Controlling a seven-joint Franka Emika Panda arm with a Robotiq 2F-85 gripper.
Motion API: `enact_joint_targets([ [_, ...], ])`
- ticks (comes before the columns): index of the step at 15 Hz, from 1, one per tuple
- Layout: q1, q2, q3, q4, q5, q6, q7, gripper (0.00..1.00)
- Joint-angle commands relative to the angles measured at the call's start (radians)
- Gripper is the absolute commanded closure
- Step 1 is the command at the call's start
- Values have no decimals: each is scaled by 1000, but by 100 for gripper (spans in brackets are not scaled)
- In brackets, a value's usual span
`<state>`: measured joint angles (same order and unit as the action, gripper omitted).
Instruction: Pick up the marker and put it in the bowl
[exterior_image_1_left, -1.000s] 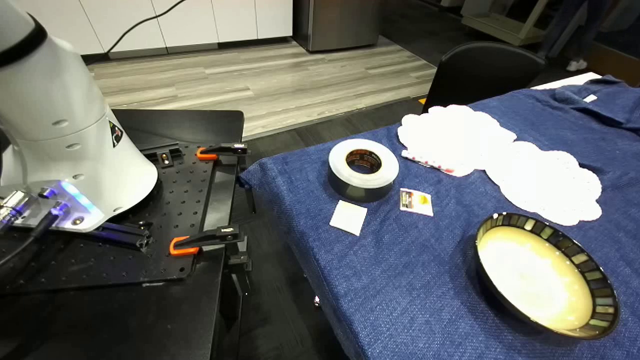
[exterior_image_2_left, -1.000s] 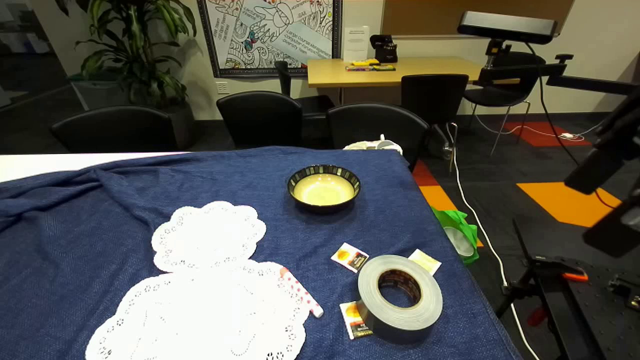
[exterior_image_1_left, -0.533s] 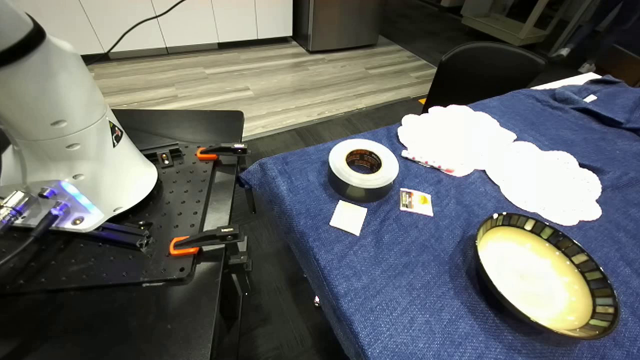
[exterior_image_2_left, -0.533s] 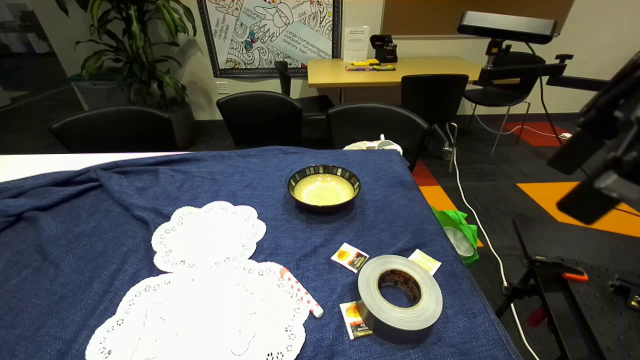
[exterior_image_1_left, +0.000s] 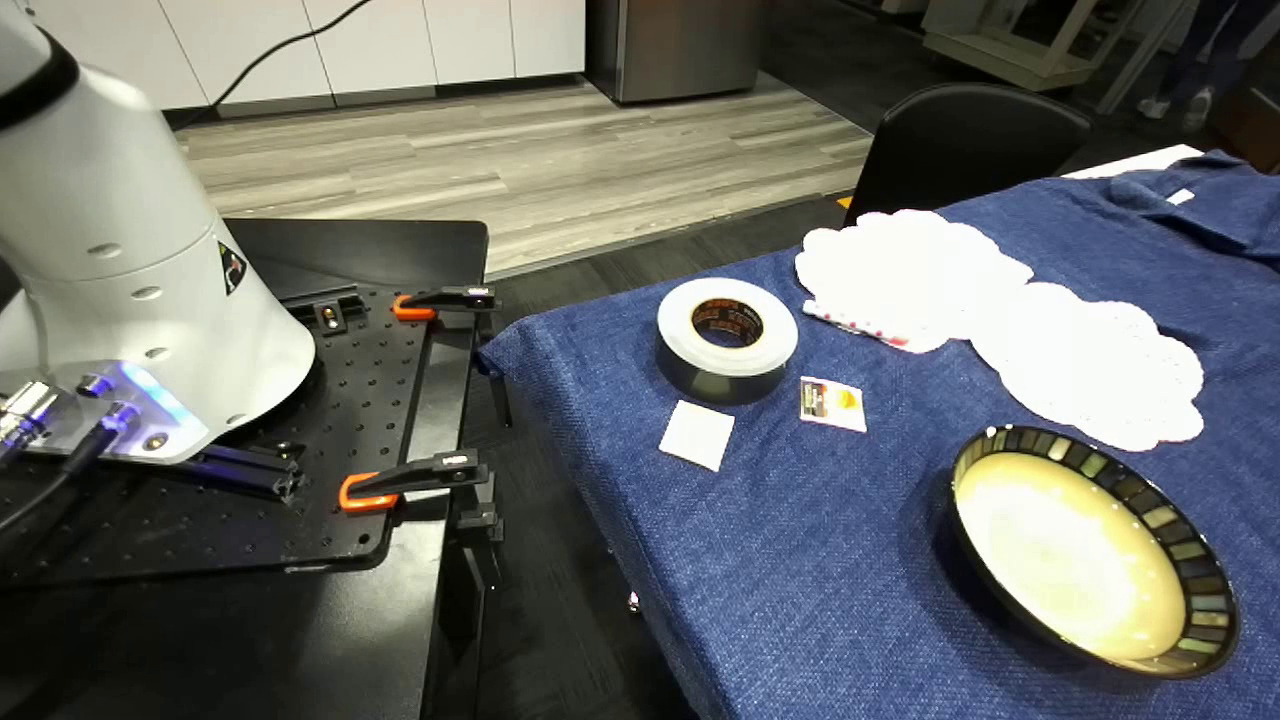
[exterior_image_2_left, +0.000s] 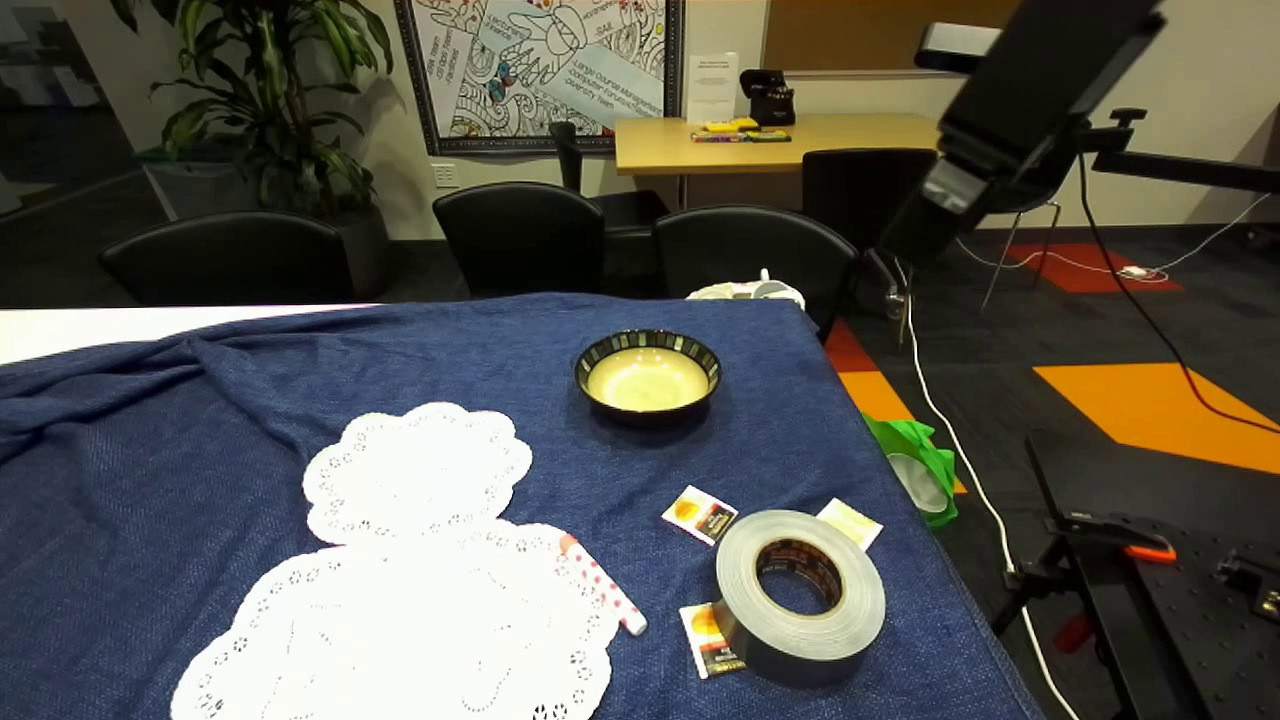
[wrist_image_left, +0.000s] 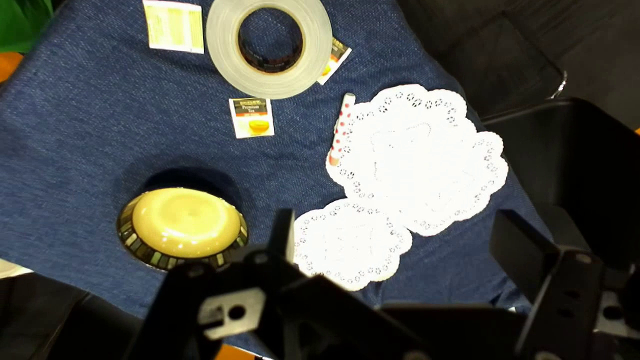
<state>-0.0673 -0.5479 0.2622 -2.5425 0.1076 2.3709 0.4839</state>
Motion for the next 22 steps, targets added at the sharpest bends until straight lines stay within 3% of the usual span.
enact_joint_targets([
  [1,-31,195,16,130,-74,24,83,0],
  [9,17,512,-39,259,-204,130,247,0],
  [15,90,688,-128,301,-192,212,230,0],
  [22,128,707,-169,294,-169,213,202,0],
])
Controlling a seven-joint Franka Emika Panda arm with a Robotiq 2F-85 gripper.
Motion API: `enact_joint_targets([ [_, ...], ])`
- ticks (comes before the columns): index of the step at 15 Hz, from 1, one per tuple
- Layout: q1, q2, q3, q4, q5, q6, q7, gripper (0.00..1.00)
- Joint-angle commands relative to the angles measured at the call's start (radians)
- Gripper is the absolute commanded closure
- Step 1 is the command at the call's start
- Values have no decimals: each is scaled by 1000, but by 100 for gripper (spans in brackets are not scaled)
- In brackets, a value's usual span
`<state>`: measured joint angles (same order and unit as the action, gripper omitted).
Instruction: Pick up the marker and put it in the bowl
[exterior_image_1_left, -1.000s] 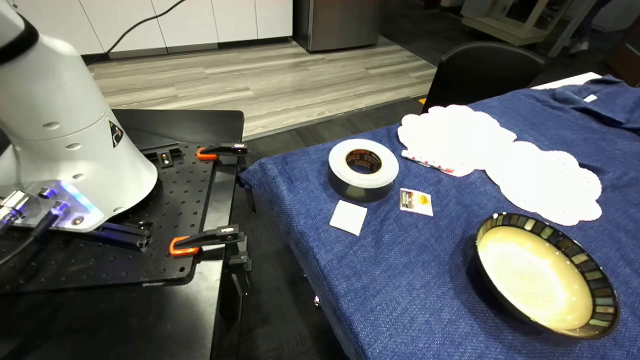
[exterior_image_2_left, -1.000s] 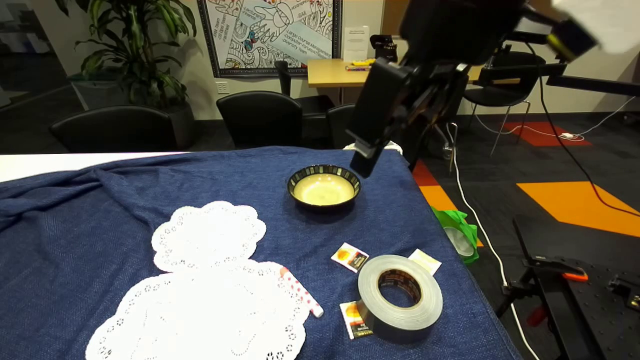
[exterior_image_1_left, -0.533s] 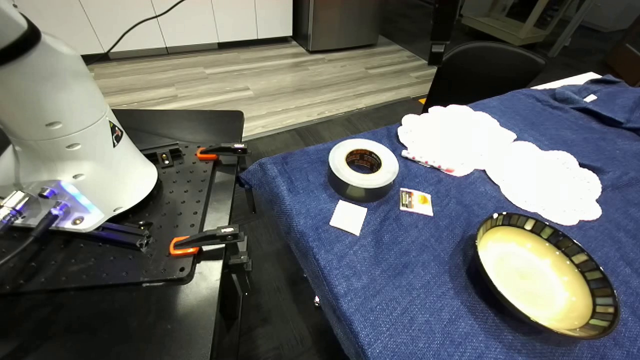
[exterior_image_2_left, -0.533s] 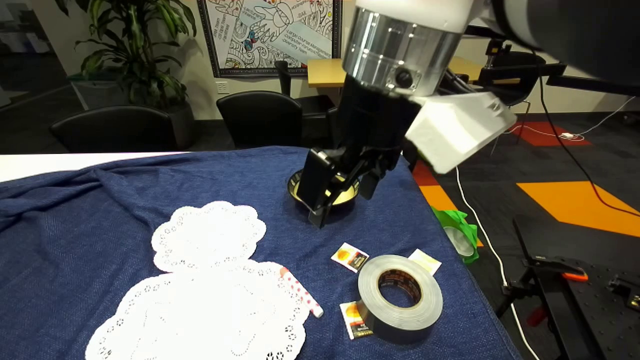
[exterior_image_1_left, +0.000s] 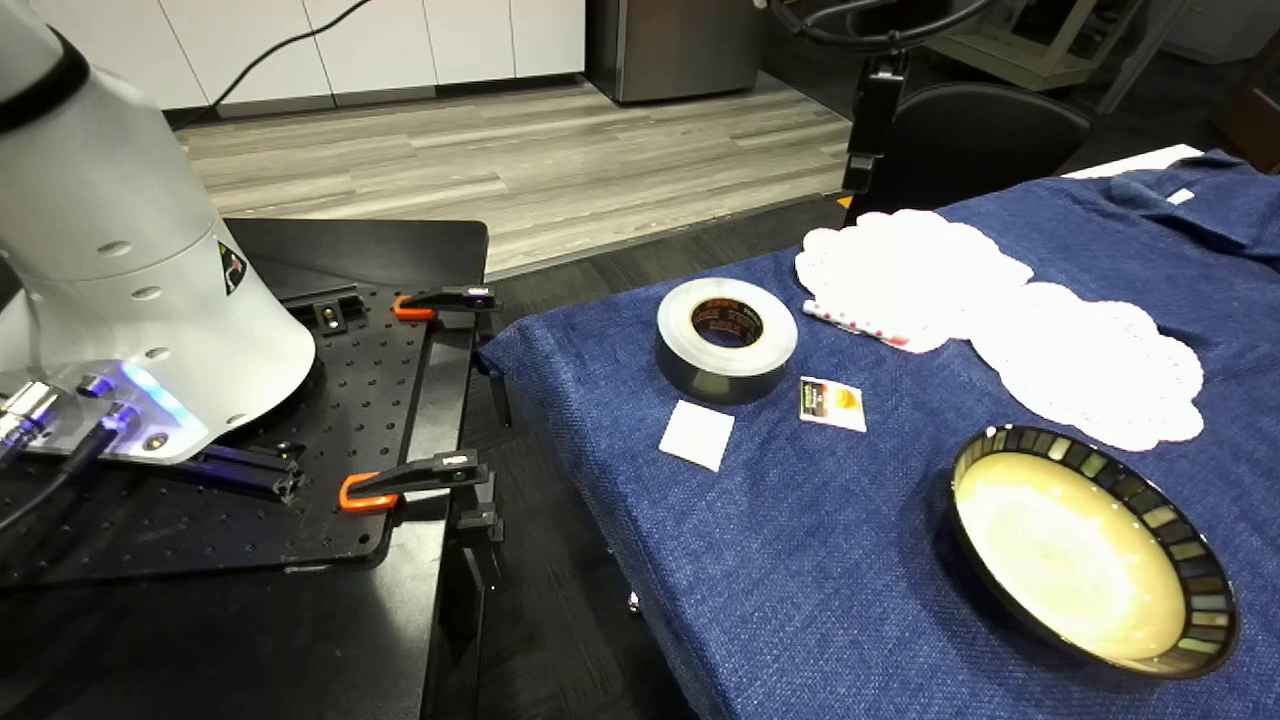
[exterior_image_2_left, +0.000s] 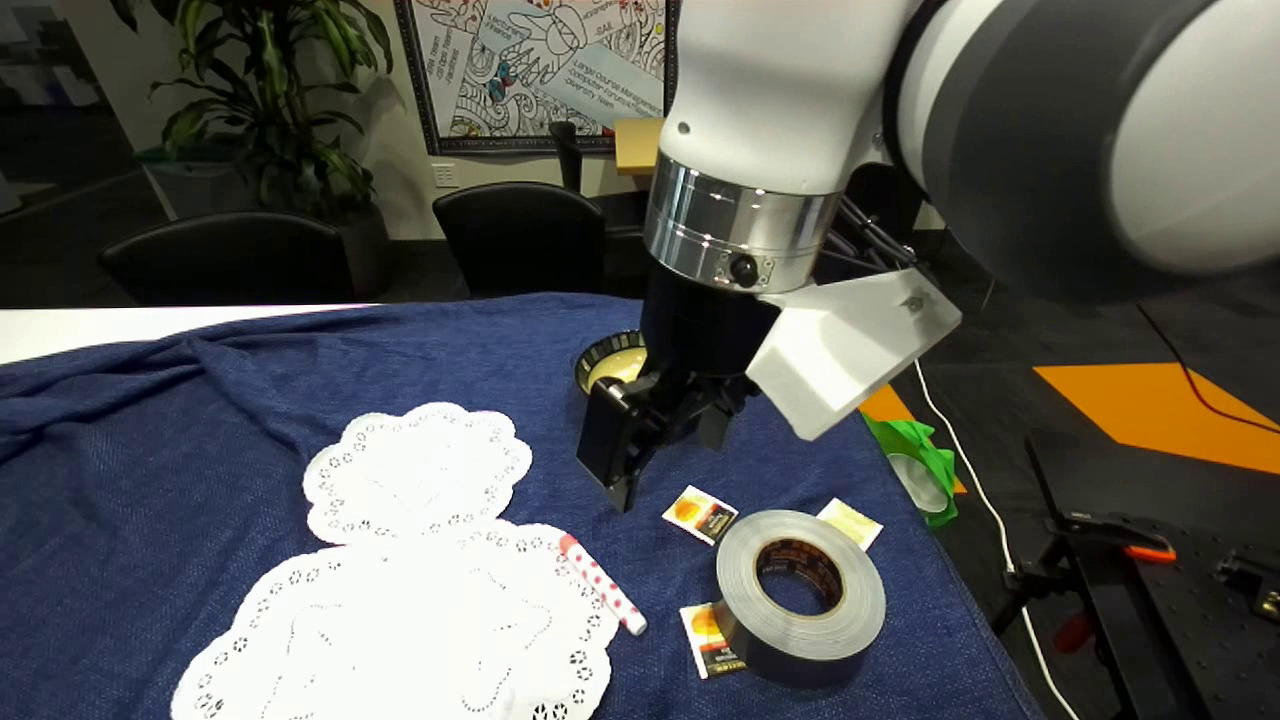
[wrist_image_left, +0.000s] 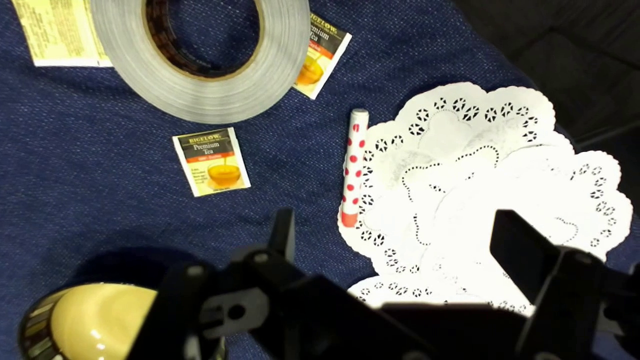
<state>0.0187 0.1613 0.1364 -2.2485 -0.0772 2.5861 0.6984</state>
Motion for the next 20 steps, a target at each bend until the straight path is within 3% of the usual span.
enact_joint_targets([
  [1,42,-2,-43,3,15,-2,-13,0],
  [10,69,210,-113,185,38,-13,-39,0],
  [20,87,424,-135,319,89,-22,-67,0],
])
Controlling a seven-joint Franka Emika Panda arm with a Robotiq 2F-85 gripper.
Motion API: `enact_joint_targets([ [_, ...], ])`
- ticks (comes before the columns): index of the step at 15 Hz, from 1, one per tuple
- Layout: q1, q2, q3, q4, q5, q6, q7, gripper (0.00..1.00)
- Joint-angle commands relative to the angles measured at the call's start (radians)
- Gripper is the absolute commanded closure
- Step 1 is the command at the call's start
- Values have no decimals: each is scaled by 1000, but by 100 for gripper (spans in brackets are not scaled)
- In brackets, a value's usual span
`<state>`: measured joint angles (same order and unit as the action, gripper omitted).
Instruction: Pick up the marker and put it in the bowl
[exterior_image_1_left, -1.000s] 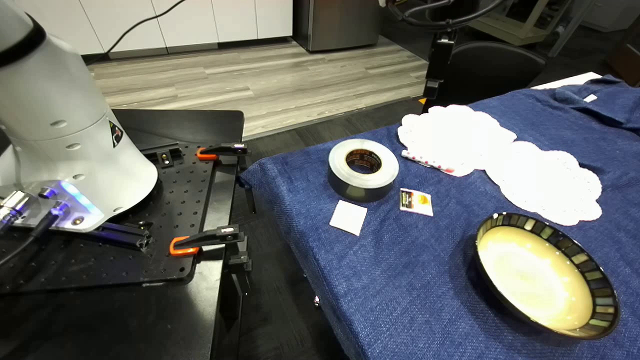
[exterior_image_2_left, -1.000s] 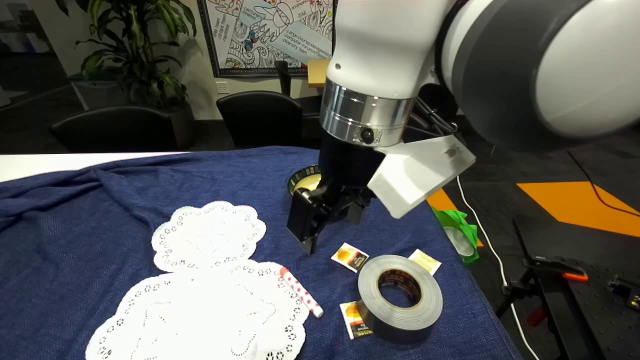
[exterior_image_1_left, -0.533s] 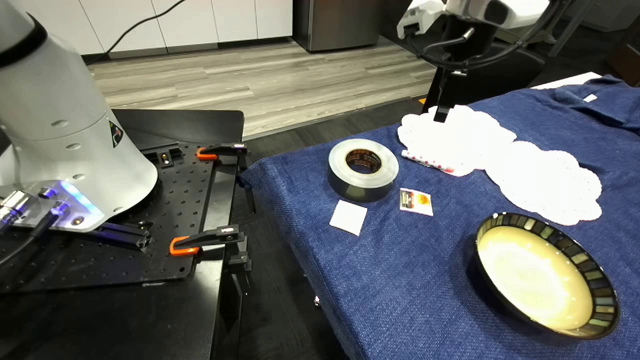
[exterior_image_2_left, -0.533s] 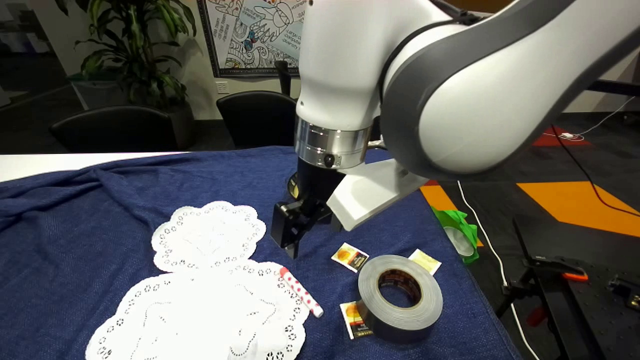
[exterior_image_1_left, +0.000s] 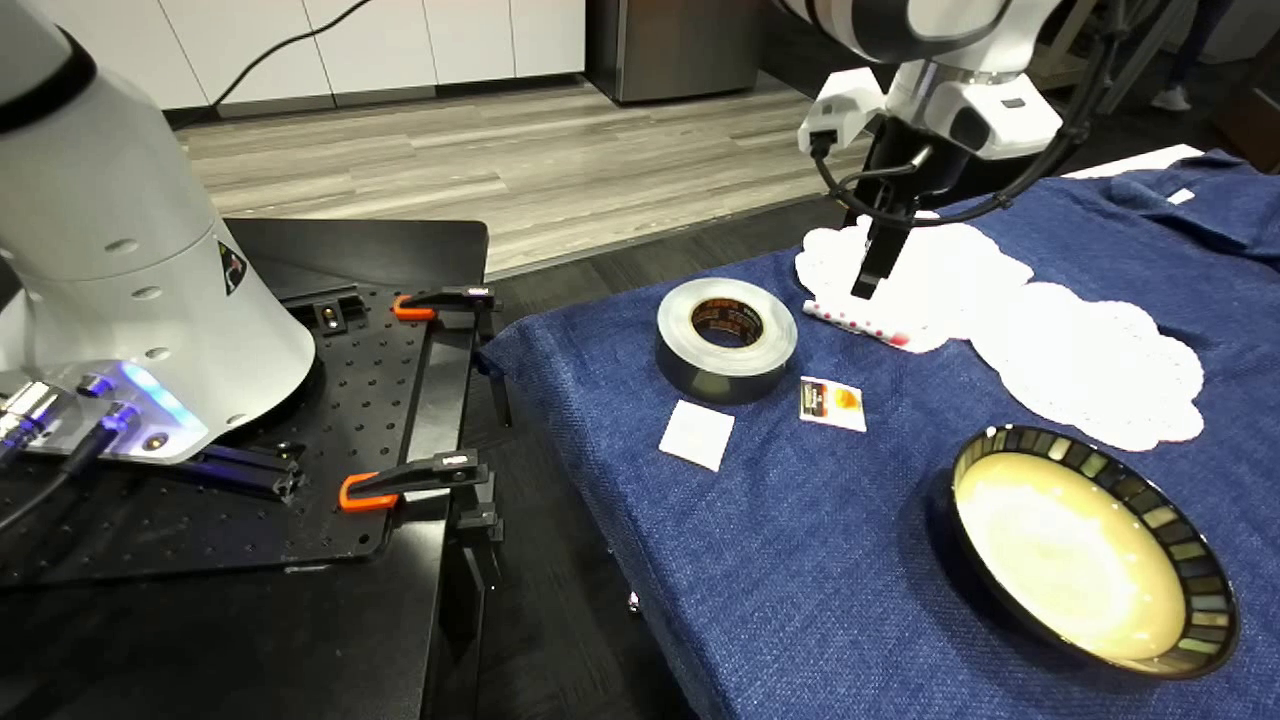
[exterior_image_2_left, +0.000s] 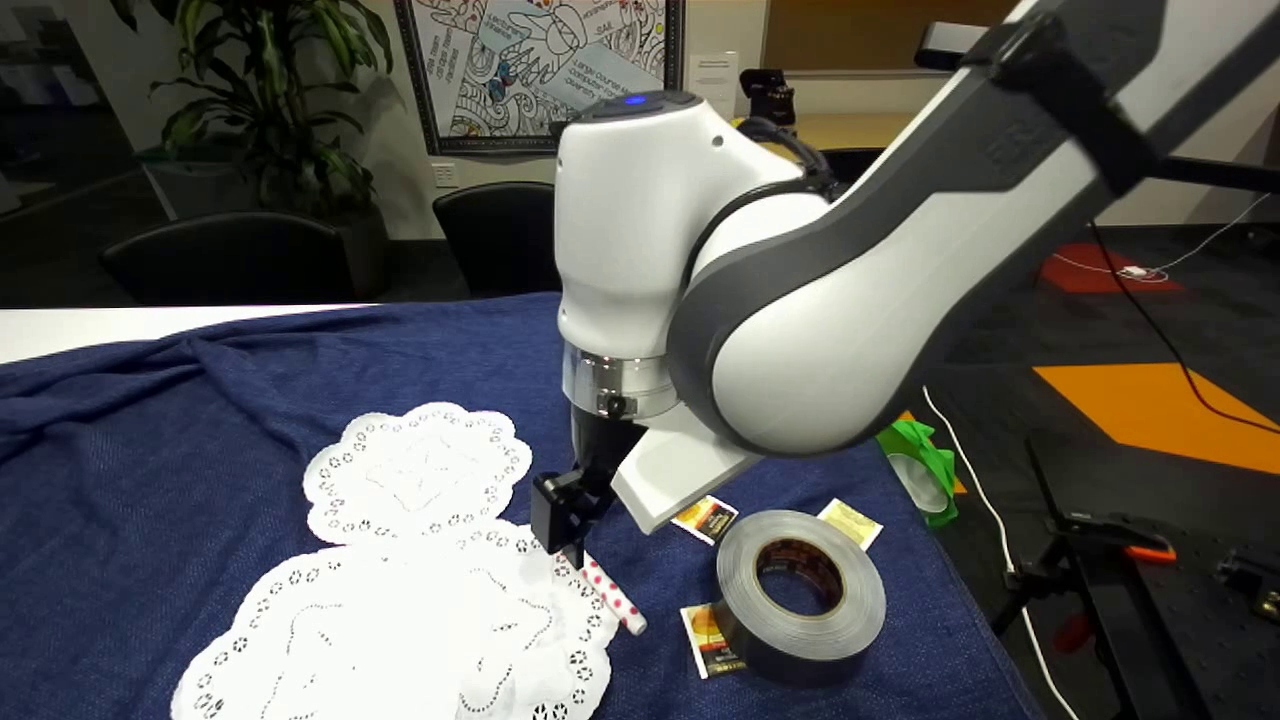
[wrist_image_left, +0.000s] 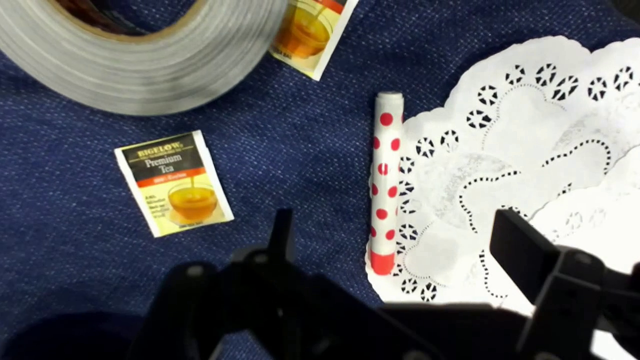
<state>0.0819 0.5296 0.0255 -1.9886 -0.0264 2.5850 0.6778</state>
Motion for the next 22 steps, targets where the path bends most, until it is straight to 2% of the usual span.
enact_joint_targets([
  [1,26,74,-27,71,44,-18,-55,0],
  [6,39,139,-50,128,52,-25,-57,1],
  [8,40,157,-54,147,55,-28,-59,9],
  [9,39,165,-54,156,57,-31,-62,17],
  [11,39,177,-55,172,58,-36,-63,20],
  [12,39,183,-55,180,58,-38,-65,28],
  [13,39,188,-56,187,59,-41,-65,24],
  [17,40,204,-58,213,57,-57,-66,30],
  [18,42,208,-58,218,56,-60,-65,38],
  [21,44,220,-60,234,55,-72,-65,46],
  [22,45,224,-61,240,54,-78,-64,41],
])
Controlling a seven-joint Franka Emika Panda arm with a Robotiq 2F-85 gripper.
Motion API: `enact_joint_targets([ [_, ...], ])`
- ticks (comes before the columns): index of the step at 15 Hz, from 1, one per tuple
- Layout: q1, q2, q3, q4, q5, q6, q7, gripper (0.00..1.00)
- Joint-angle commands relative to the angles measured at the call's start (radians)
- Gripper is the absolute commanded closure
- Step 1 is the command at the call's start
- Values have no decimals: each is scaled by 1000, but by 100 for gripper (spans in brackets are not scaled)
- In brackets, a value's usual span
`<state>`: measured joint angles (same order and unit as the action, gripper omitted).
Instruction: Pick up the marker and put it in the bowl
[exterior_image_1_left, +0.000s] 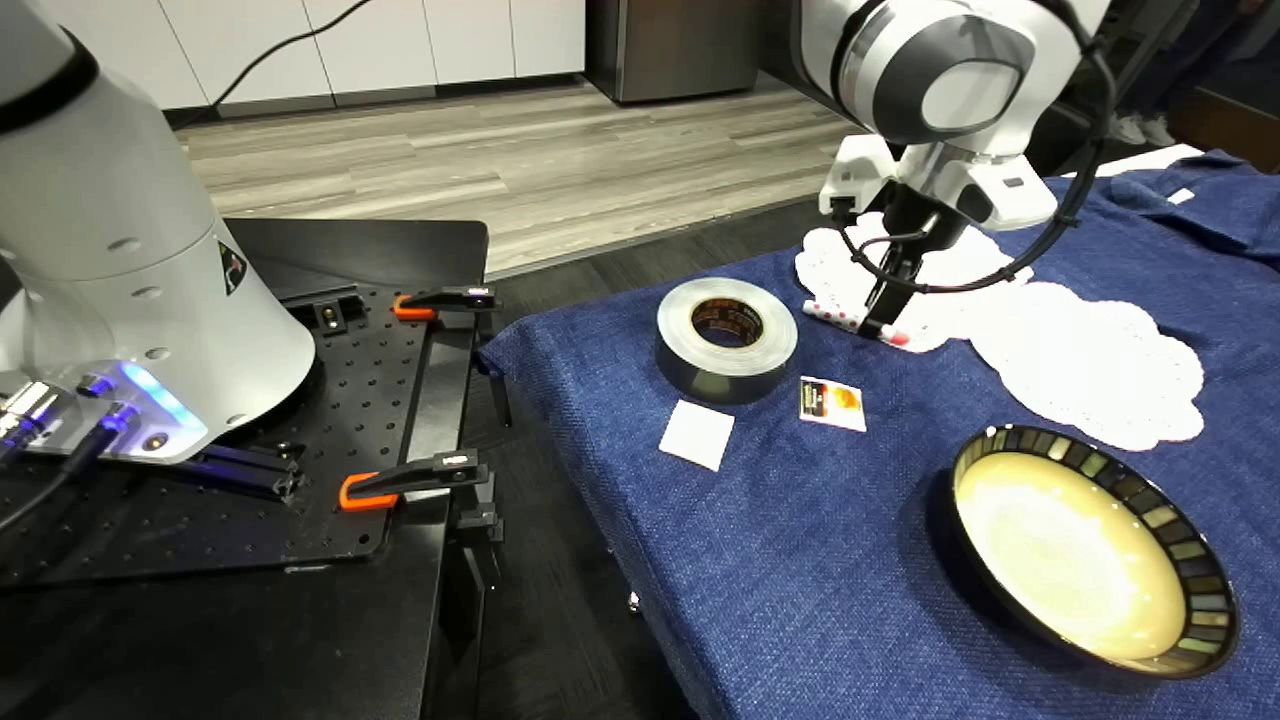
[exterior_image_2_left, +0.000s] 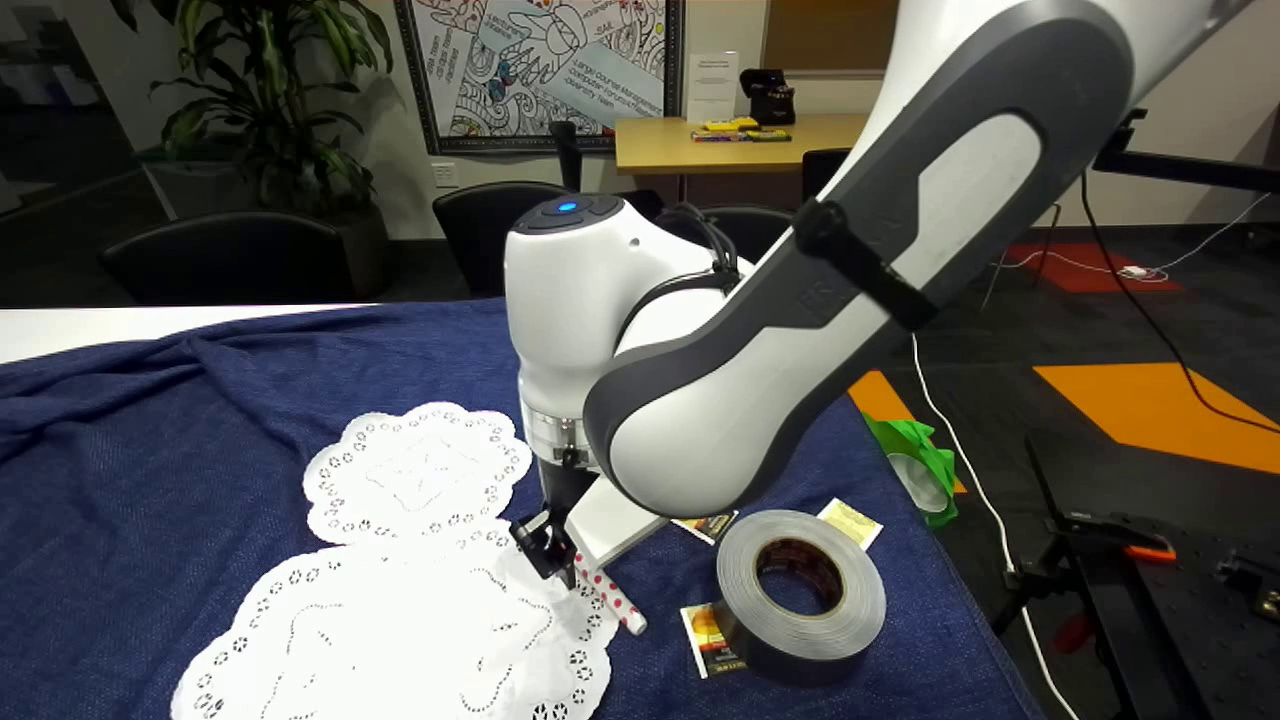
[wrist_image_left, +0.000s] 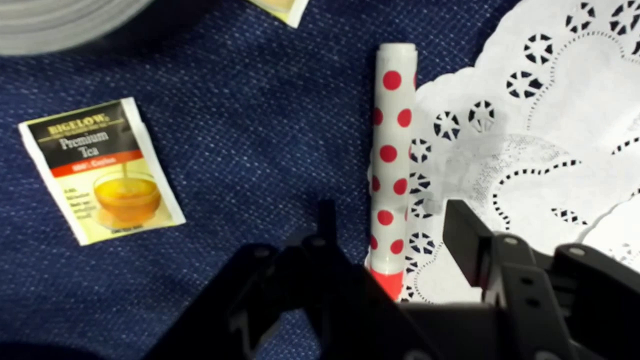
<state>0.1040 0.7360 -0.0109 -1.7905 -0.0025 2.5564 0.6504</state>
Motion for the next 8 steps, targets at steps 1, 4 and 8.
enact_joint_targets([
  [1,23,21,-24,46,30,-55,-36,42],
  [4,26,33,-26,60,28,-70,-34,59],
  [8,33,35,-33,58,25,-68,-32,97],
])
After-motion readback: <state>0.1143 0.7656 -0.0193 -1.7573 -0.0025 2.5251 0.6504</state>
